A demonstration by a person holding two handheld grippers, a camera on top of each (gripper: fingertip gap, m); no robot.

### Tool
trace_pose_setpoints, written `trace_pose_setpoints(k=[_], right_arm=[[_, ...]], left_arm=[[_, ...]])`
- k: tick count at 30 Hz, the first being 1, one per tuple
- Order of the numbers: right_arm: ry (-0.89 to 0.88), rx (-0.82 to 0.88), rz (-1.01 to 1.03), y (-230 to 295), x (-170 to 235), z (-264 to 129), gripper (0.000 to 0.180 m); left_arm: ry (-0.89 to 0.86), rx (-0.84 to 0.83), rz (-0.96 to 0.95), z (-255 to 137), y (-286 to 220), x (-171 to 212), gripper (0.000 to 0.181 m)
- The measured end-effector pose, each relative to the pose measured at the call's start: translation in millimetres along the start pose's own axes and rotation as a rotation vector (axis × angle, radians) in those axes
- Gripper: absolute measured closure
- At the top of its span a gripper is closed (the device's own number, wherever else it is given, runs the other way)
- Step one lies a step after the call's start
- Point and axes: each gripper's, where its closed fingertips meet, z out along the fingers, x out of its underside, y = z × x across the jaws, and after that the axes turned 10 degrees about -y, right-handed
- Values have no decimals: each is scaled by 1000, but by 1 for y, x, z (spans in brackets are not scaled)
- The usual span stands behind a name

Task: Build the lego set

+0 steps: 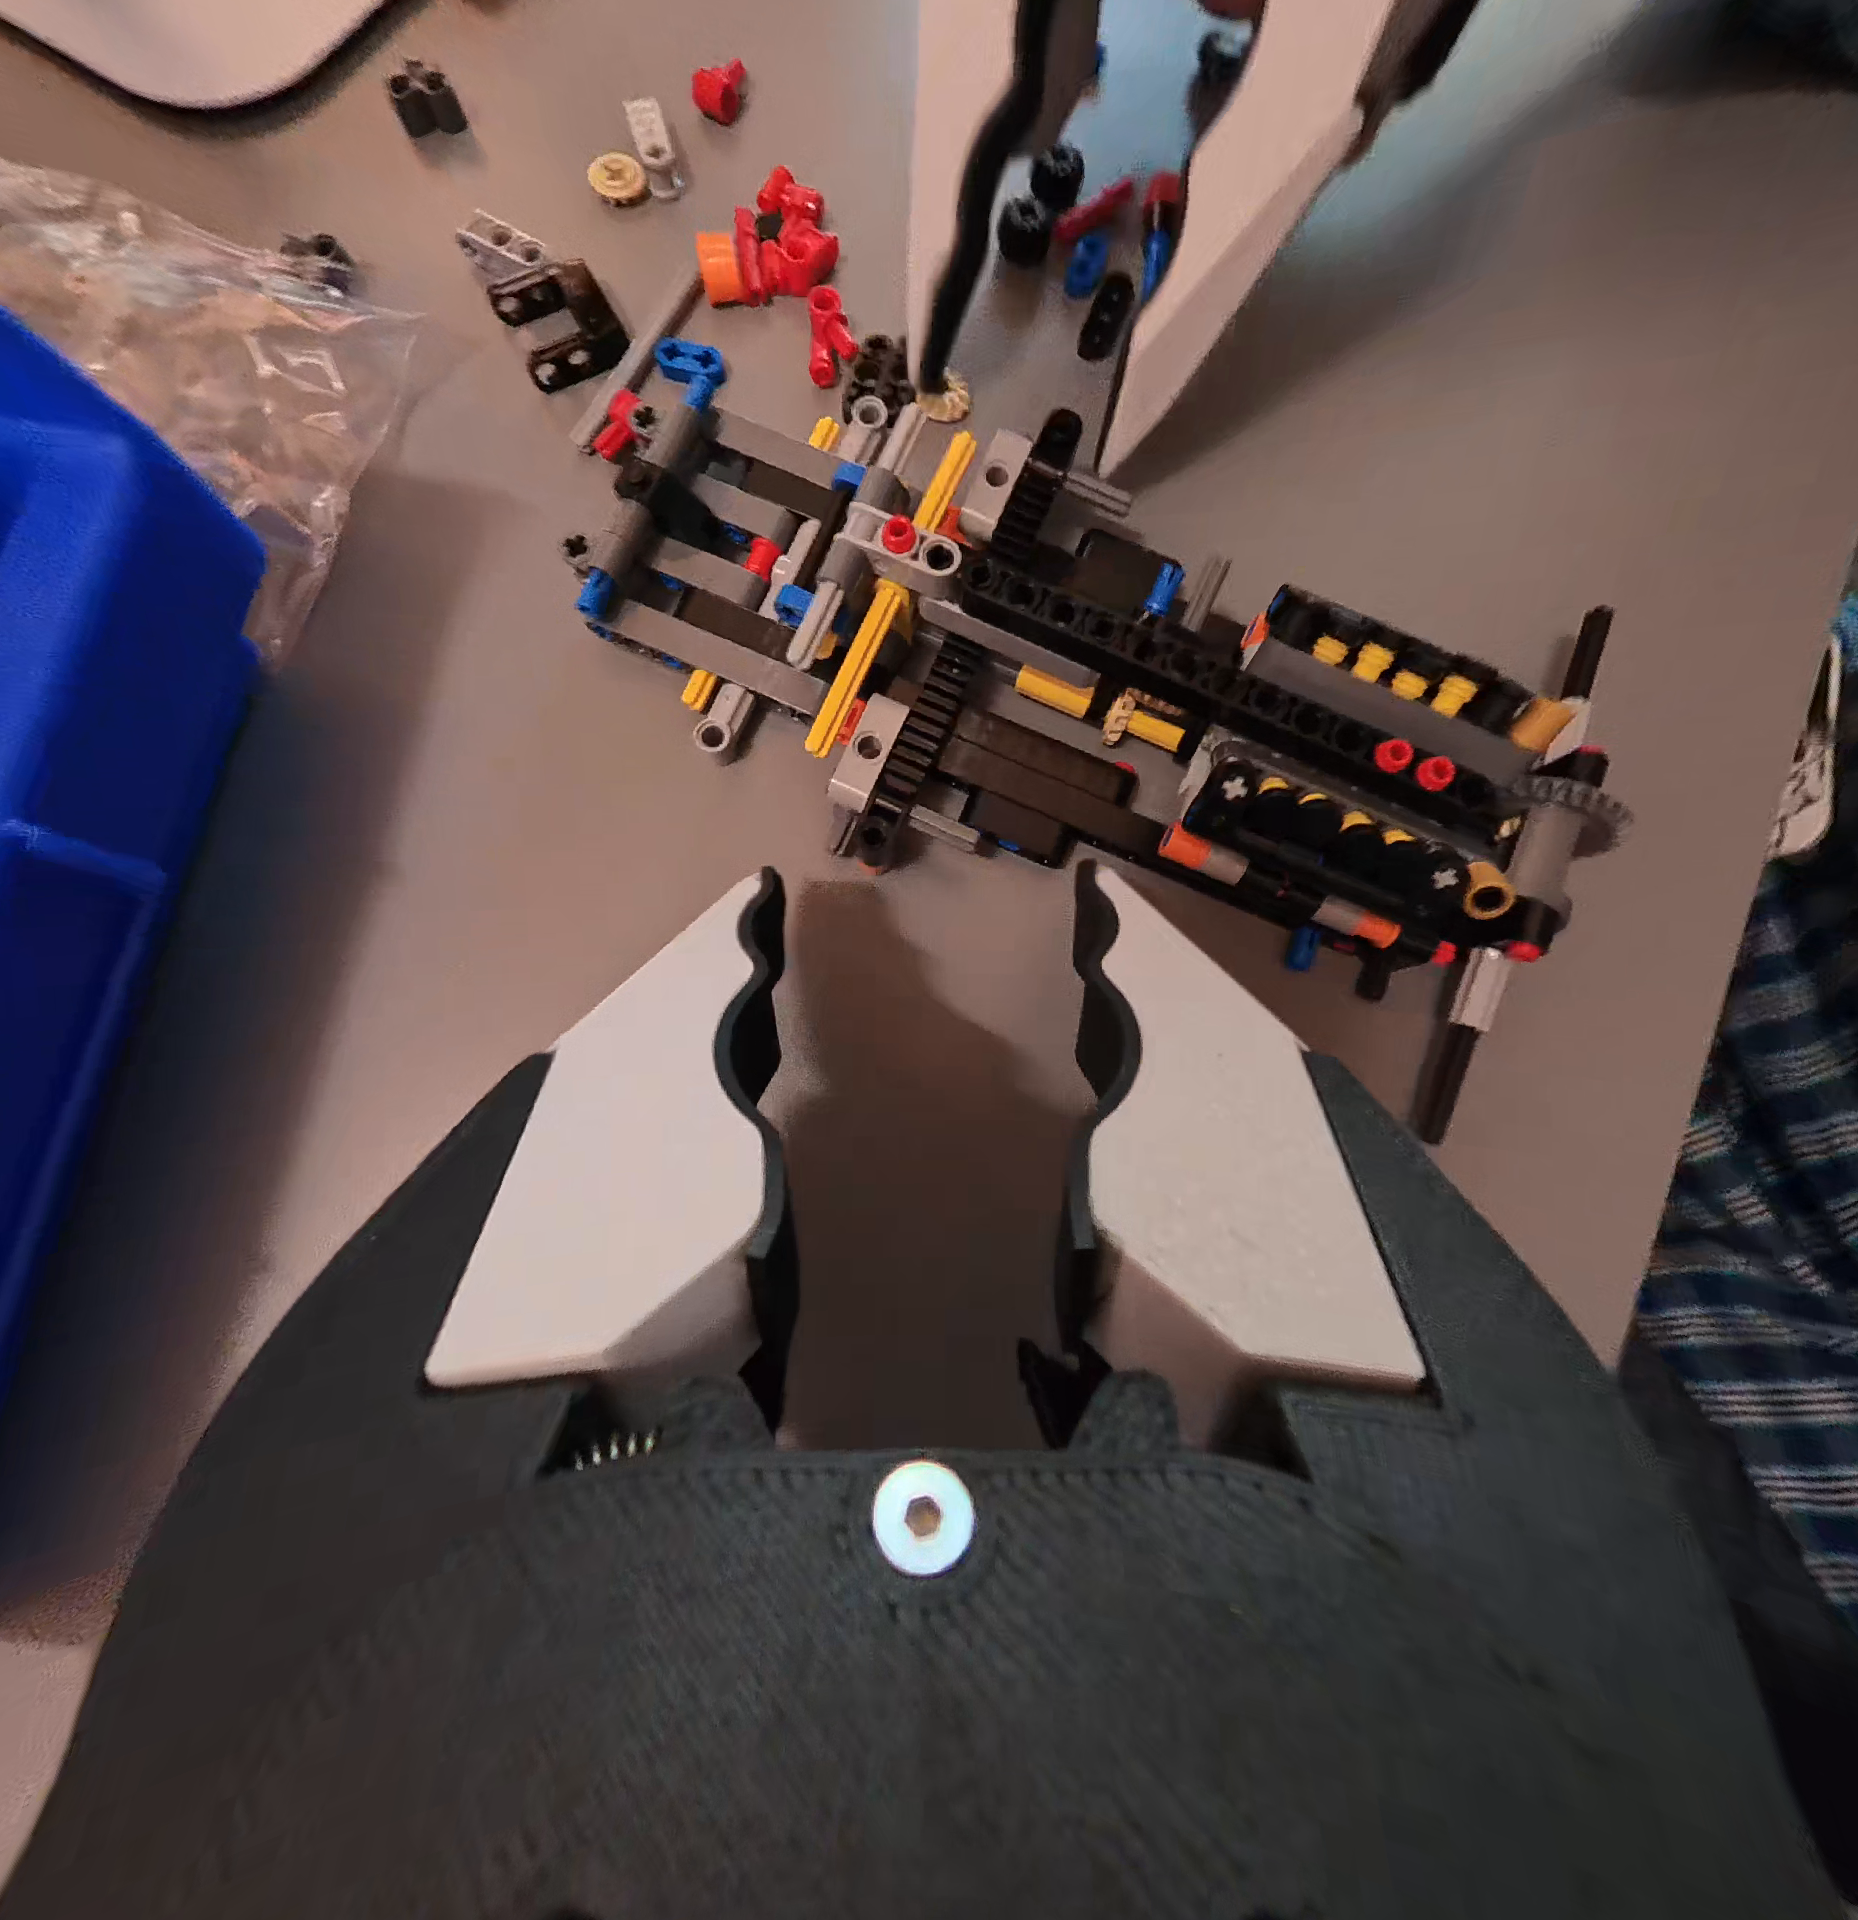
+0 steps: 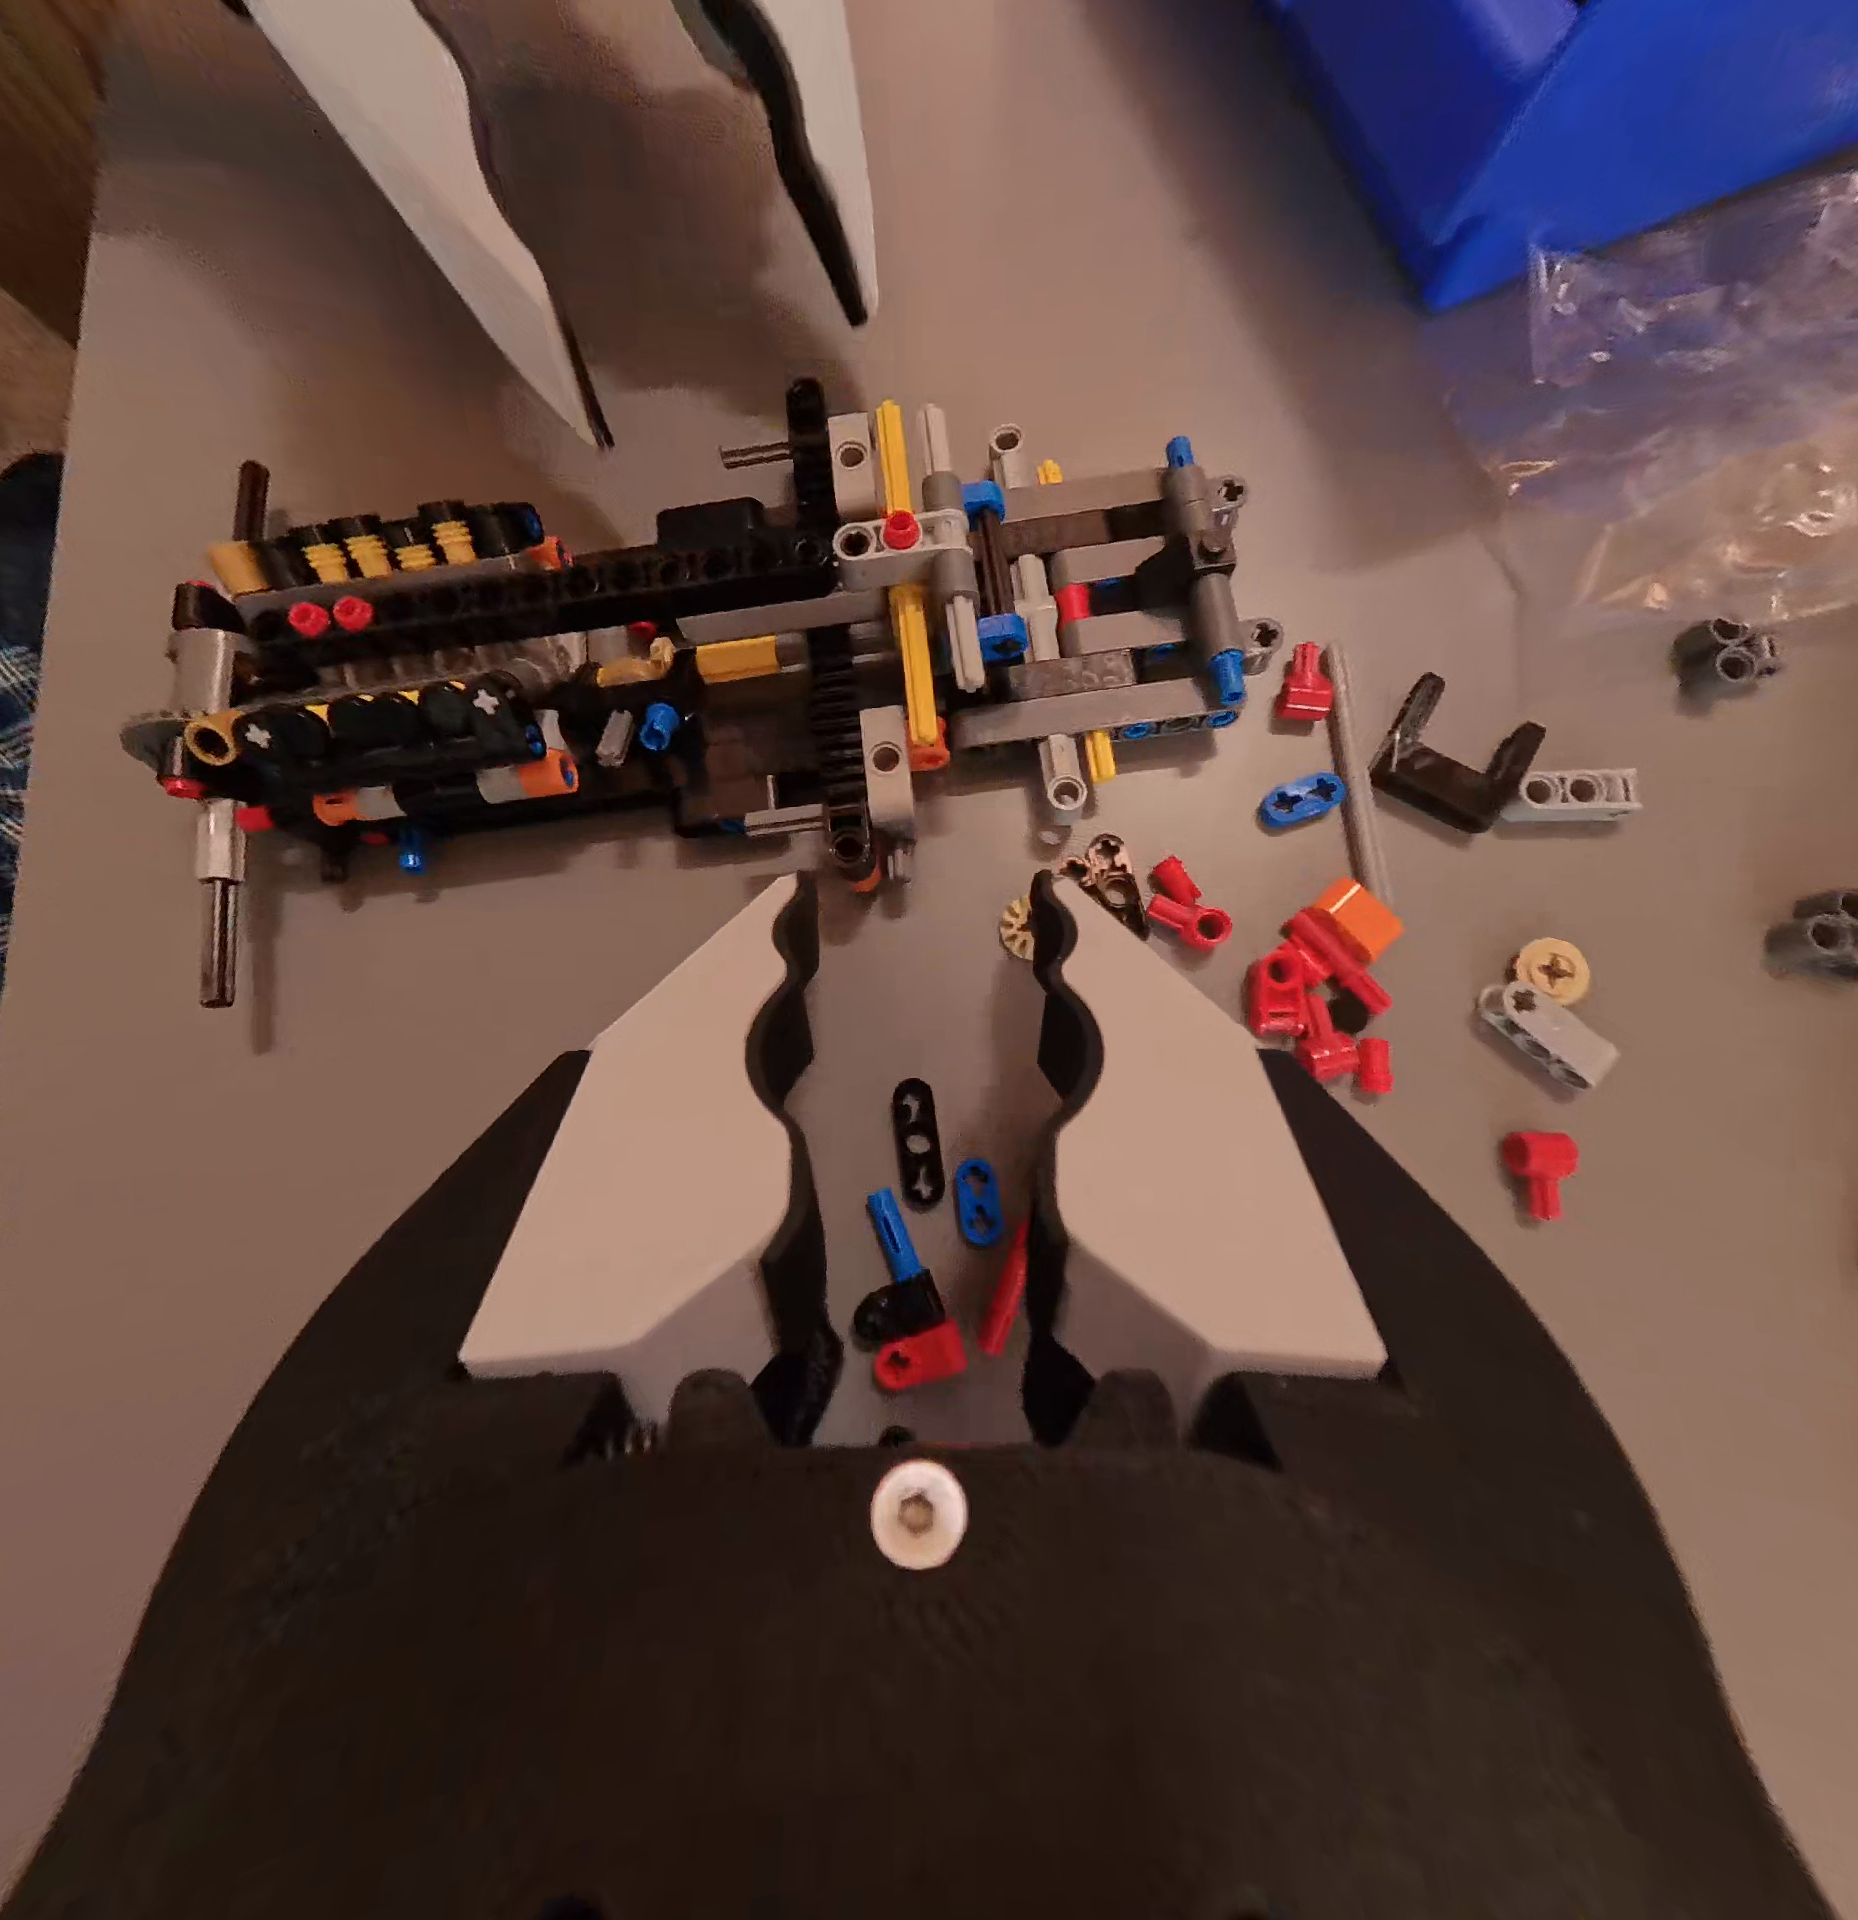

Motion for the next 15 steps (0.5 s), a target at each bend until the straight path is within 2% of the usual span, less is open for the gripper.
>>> trace_pose_setpoints(k=[1, 4, 9, 15], right_arm=[[6, -1, -12, 1, 1, 1, 141], [14, -28, -45, 9, 0, 3, 147], [-1, -43, -67, 18, -4, 9, 152], [-8, -14, -85, 20, -8, 14, 158]], left_arm=[[-19, -7, -16, -3, -2, -4, 125], [-43, -23, -72, -9, -10, -9, 125], [-25, -64, -123, 1, -5, 4, 126], [-20, -24, -85, 10, -2, 7, 134]])
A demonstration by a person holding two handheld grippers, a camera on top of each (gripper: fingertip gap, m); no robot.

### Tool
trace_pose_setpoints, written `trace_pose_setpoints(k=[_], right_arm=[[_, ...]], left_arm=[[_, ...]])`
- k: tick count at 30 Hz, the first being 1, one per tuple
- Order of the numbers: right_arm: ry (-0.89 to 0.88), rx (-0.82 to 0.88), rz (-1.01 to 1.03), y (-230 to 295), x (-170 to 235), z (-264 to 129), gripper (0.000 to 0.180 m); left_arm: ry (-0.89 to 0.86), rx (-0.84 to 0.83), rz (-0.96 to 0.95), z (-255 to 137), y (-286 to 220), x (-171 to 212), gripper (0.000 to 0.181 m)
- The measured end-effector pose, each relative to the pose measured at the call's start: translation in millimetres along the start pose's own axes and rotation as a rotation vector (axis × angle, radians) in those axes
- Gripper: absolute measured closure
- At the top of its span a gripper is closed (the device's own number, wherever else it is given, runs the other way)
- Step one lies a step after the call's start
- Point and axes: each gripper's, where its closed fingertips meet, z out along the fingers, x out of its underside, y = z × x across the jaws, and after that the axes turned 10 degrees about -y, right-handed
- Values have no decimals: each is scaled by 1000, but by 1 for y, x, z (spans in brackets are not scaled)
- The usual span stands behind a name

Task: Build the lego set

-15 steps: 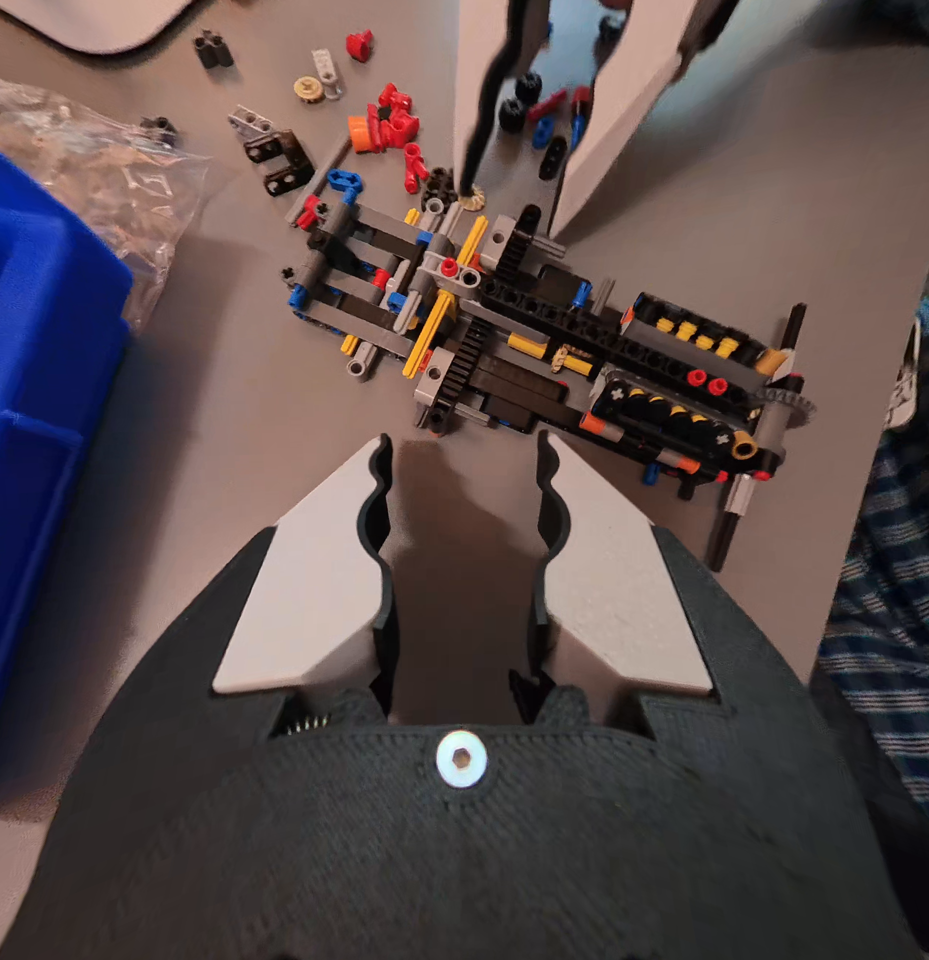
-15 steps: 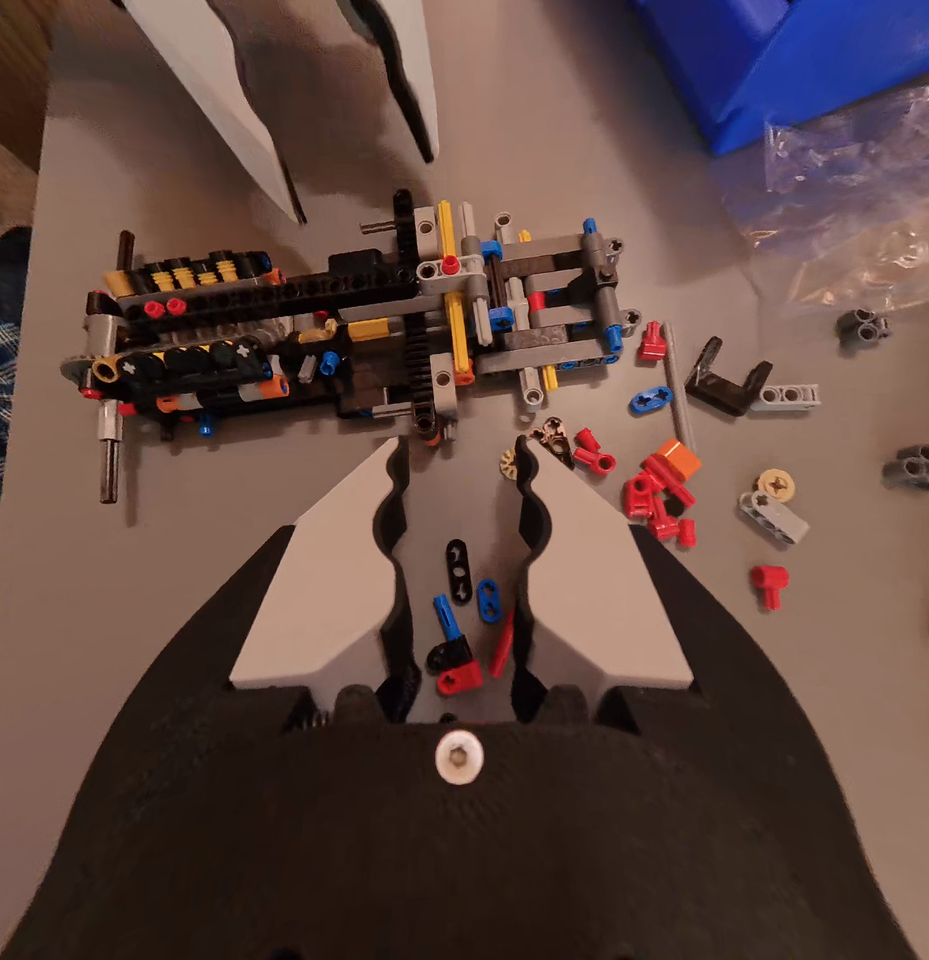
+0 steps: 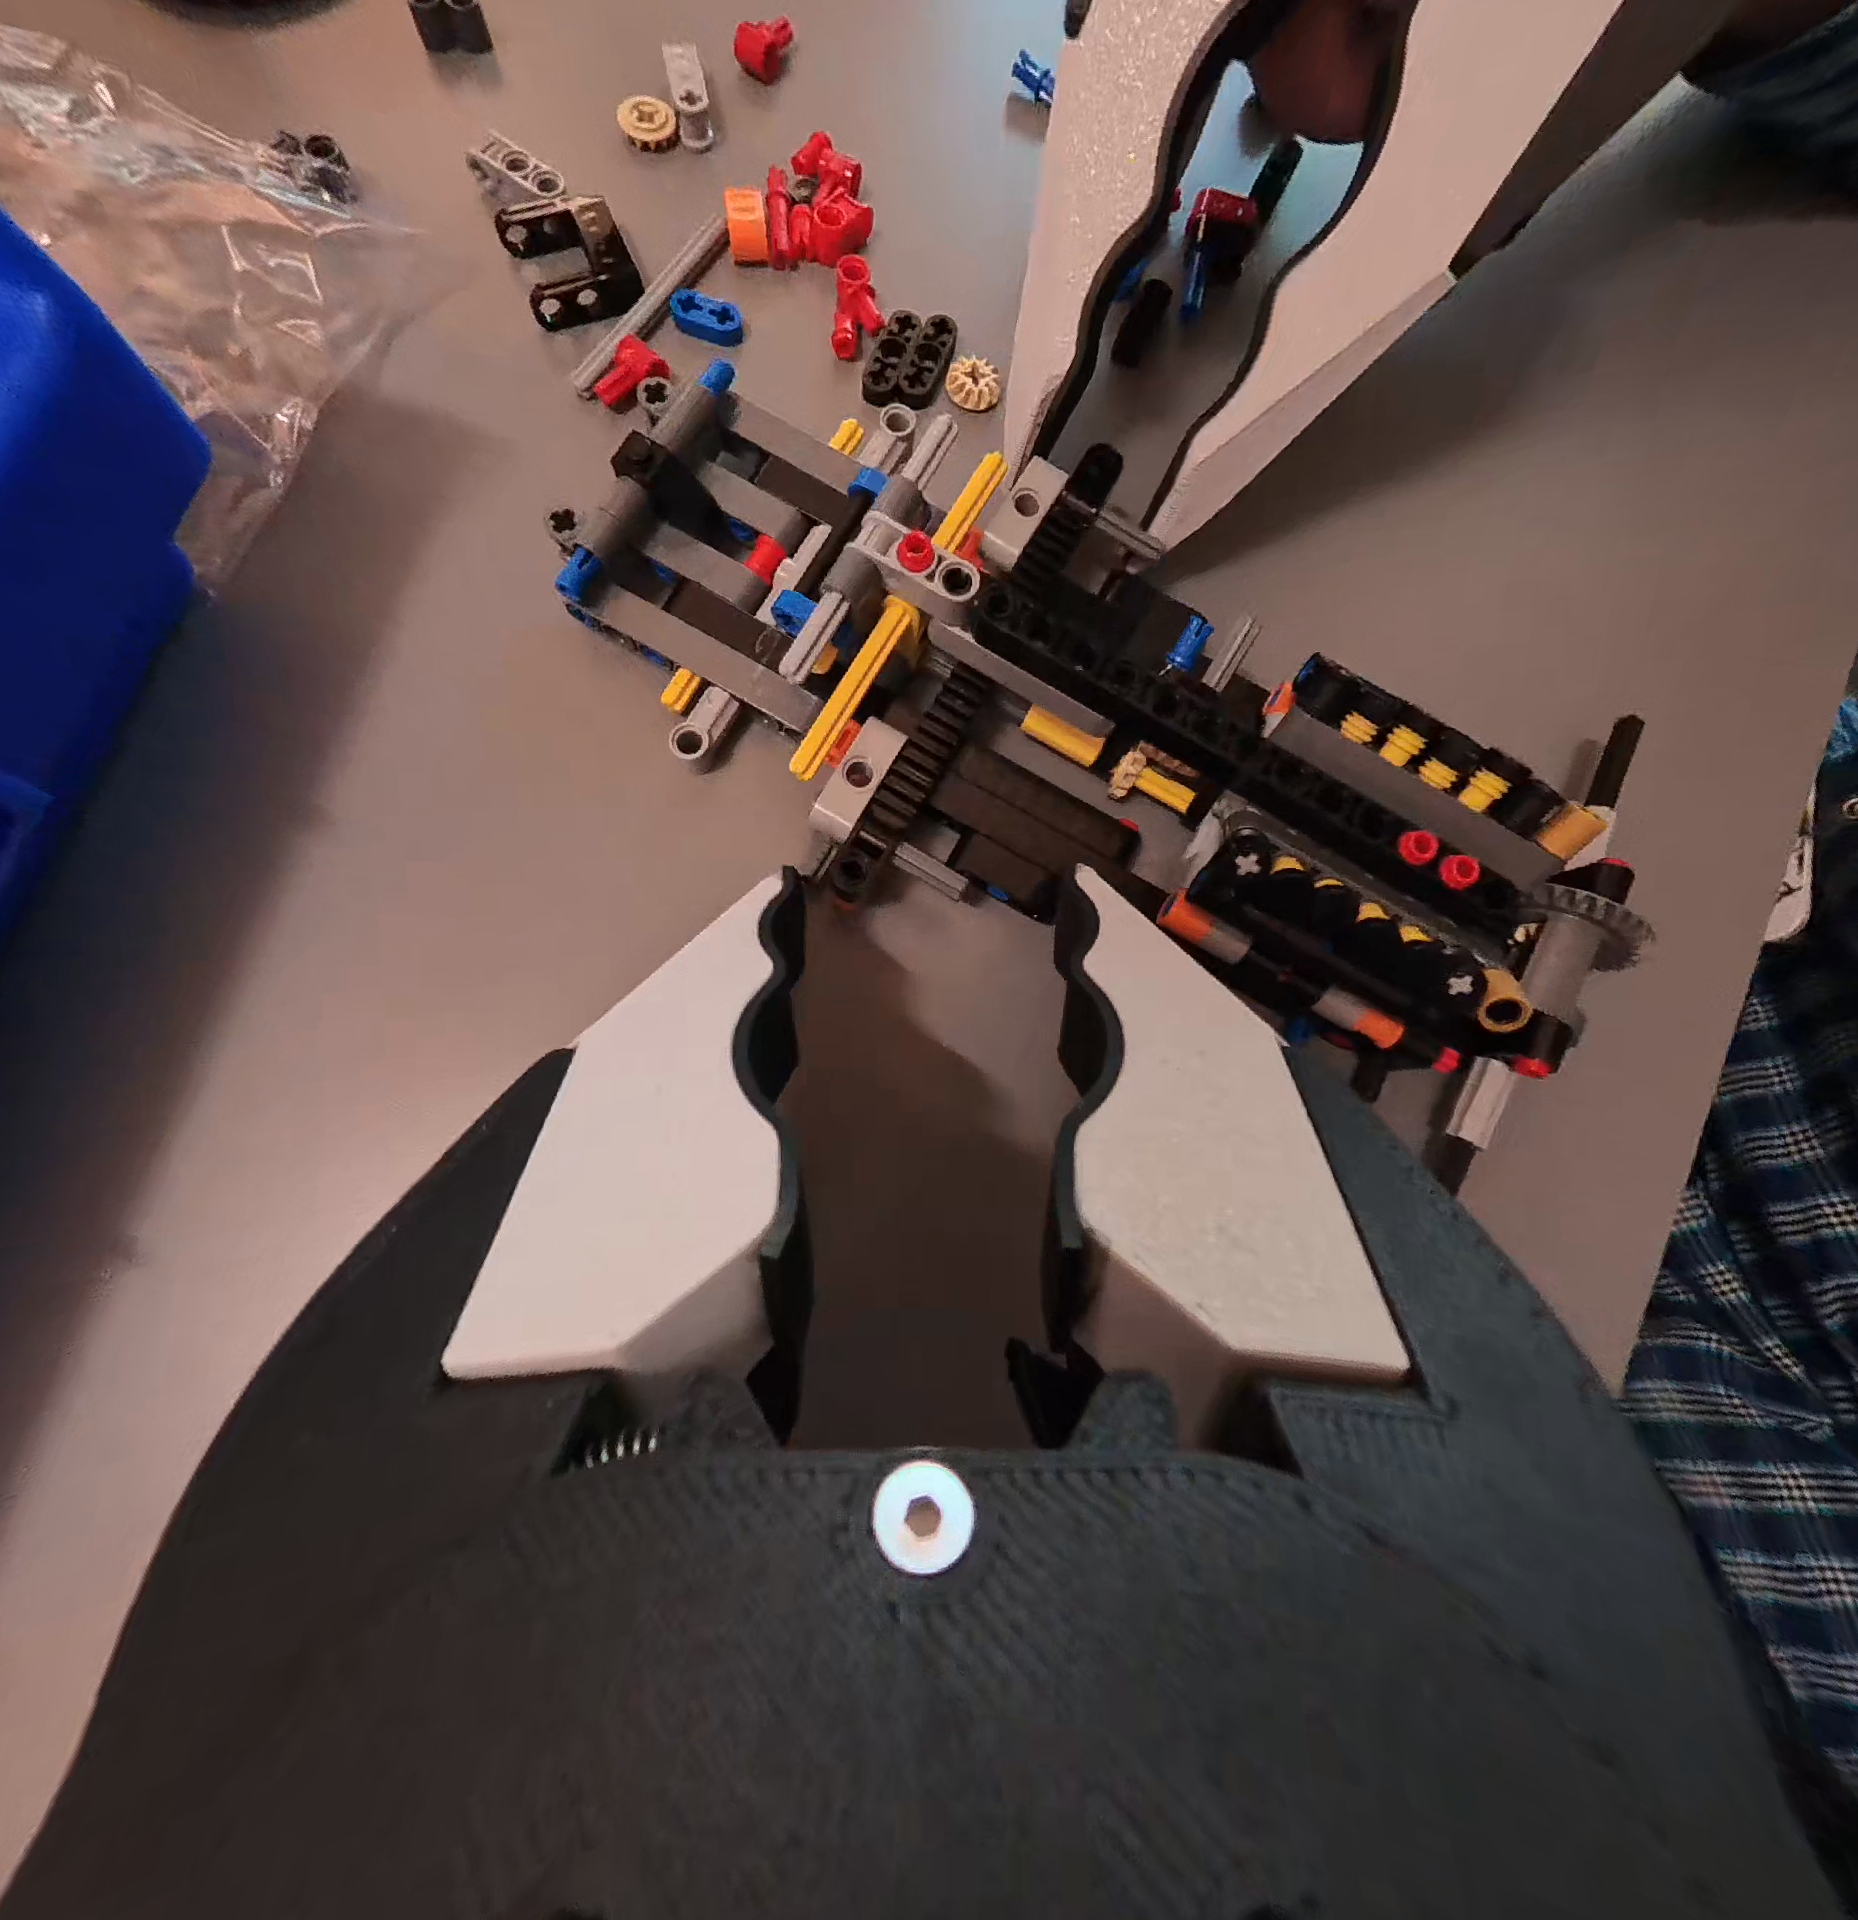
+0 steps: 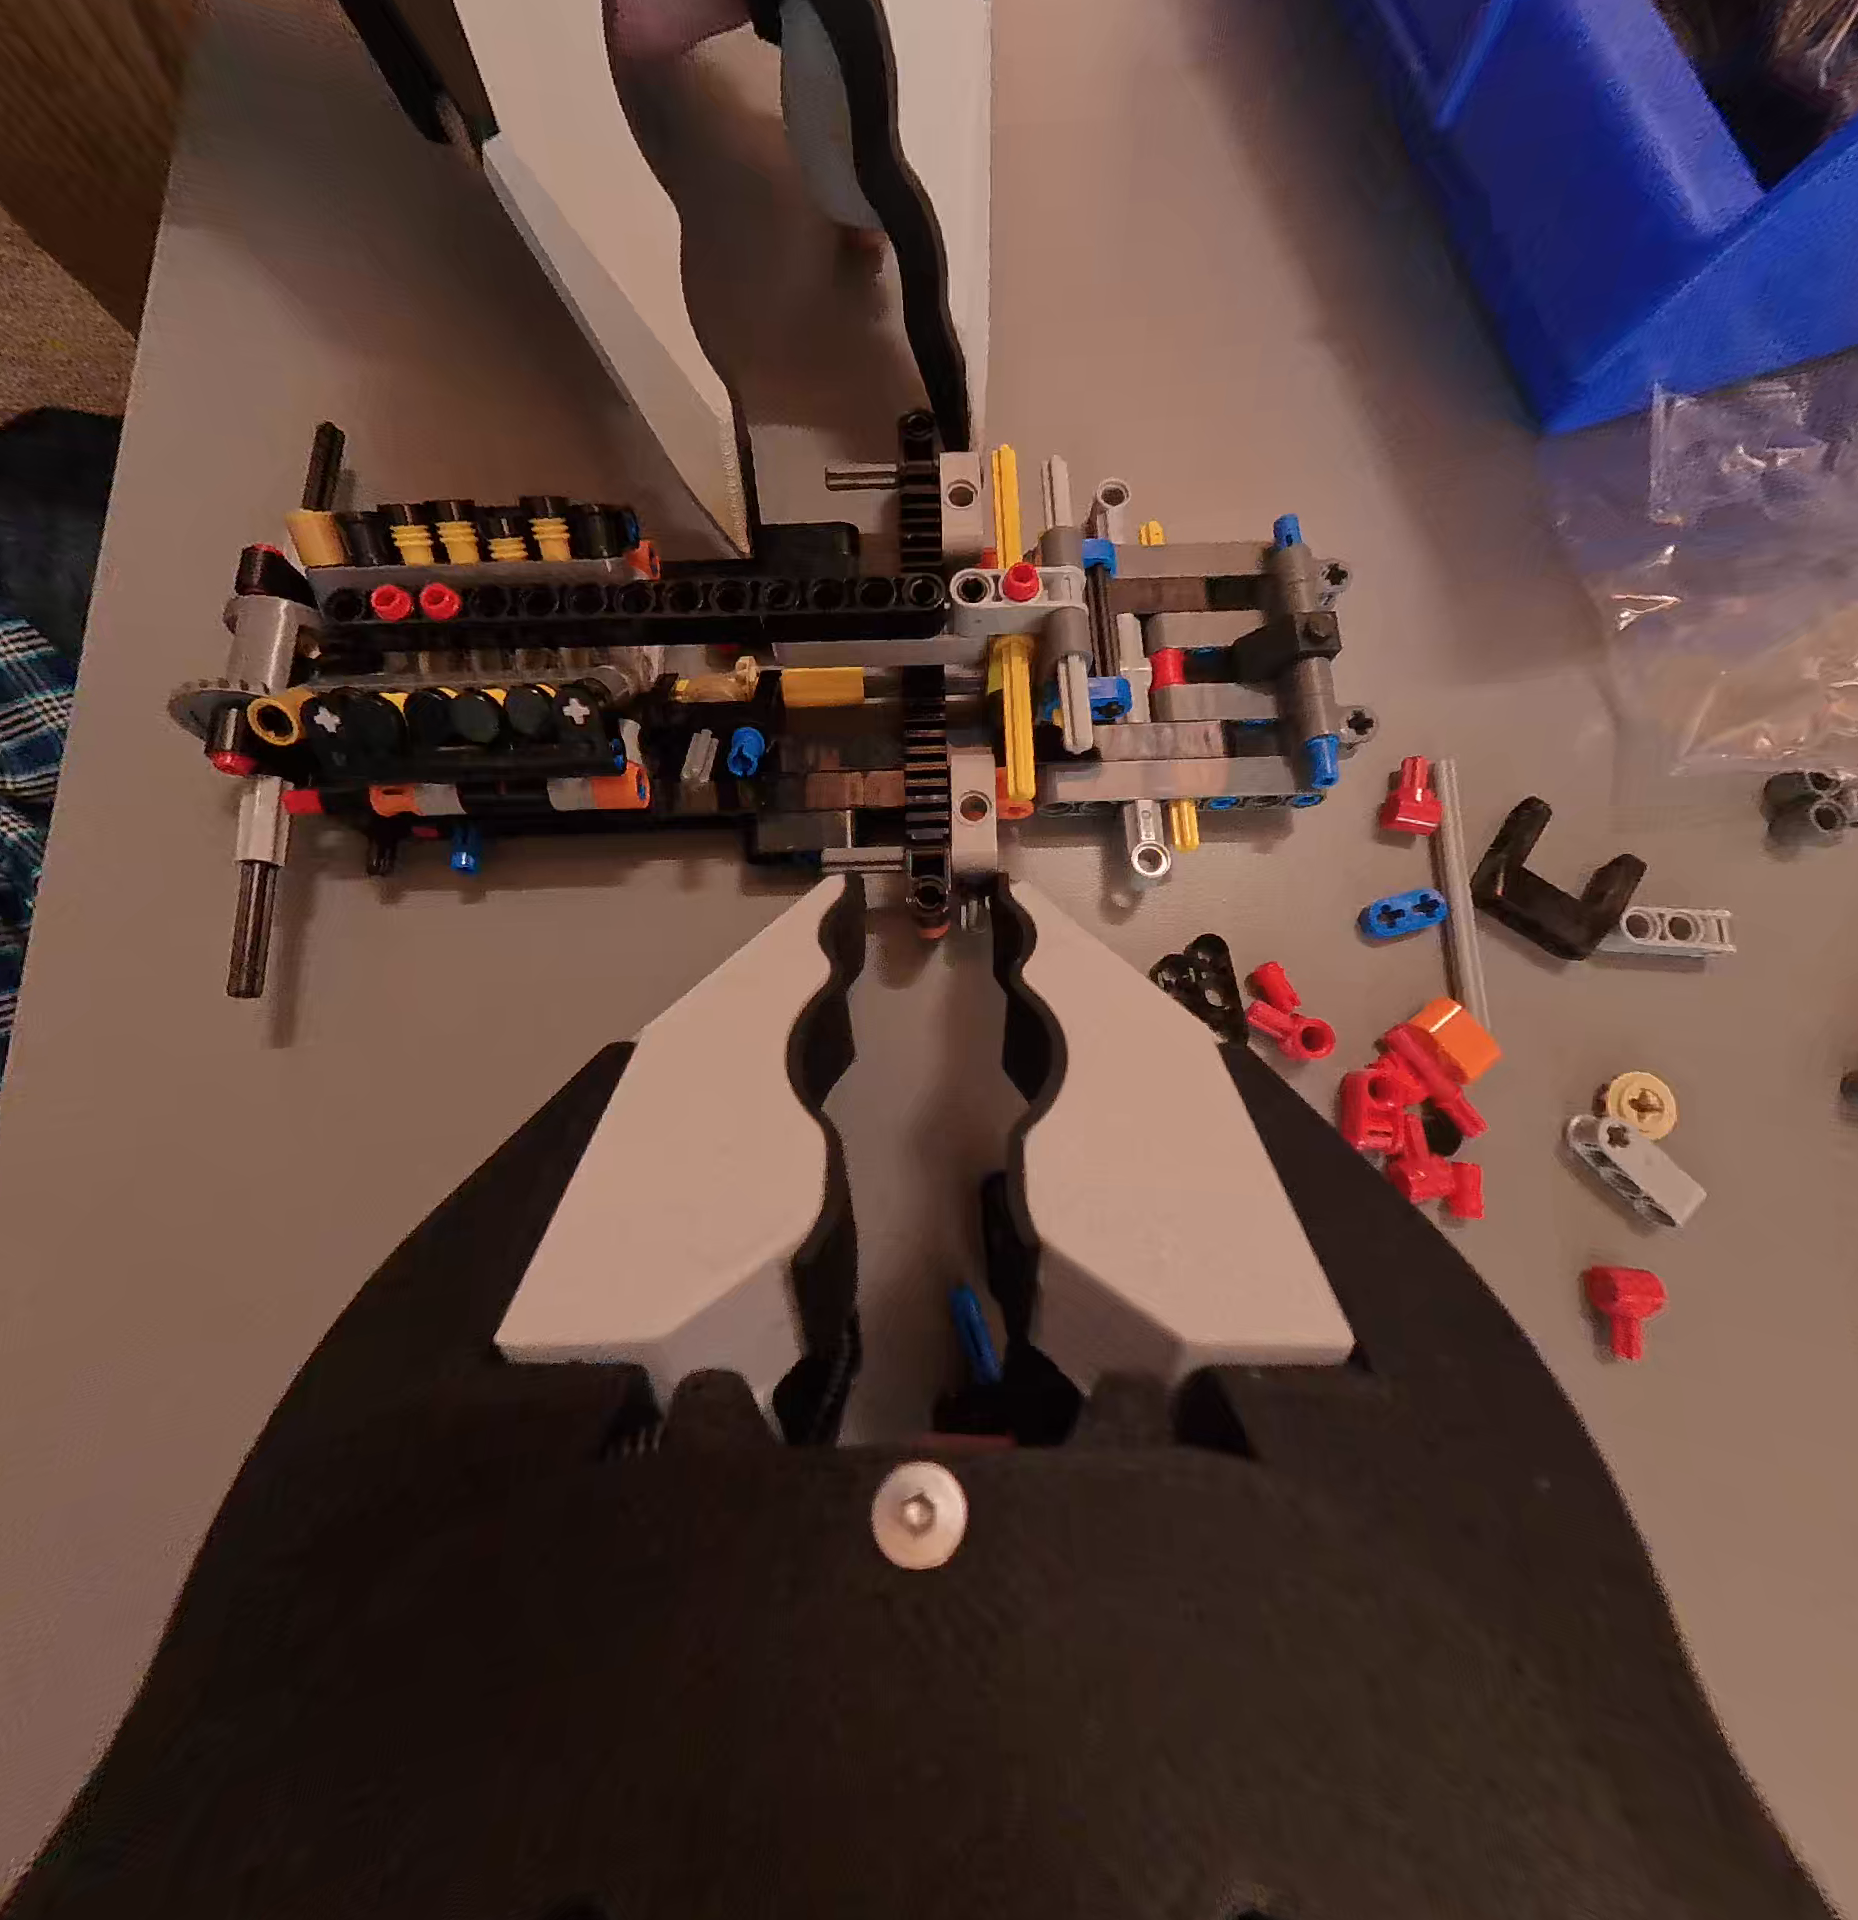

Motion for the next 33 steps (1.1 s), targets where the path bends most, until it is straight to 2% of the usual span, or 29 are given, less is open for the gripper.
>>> trace_pose_setpoints(k=[4, 5, 6, 7, 11, 21, 26, 33], right_arm=[[-10, 8, -6, 2, -3, 3, 158], [-10, 8, -10, 3, -5, 4, 157], [-18, 5, -23, 5, -7, 5, 163], [-27, -9, -29, 9, -9, 6, 165], [-5, -13, -45, 16, -9, 15, 163], [-14, -35, -54, 29, -13, 23, 159], [-30, -64, -30, 27, -12, 16, 157], [-58, -36, -22, 13, -11, -2, 154]], left_arm=[[2, 14, 12, -3, 3, 1, 135], [-7, 1, 19, -5, 6, 0, 138], [-19, -23, 17, -7, 11, -2, 151], [-36, -19, 13, -8, 12, -5, 151], [-16, -24, 21, -7, 13, -2, 144], [-46, 10, 75, -7, 20, -6, 150], [-73, 40, 64, -3, 21, -10, 142], [-78, -13, 34, -21, 15, -14, 136]])
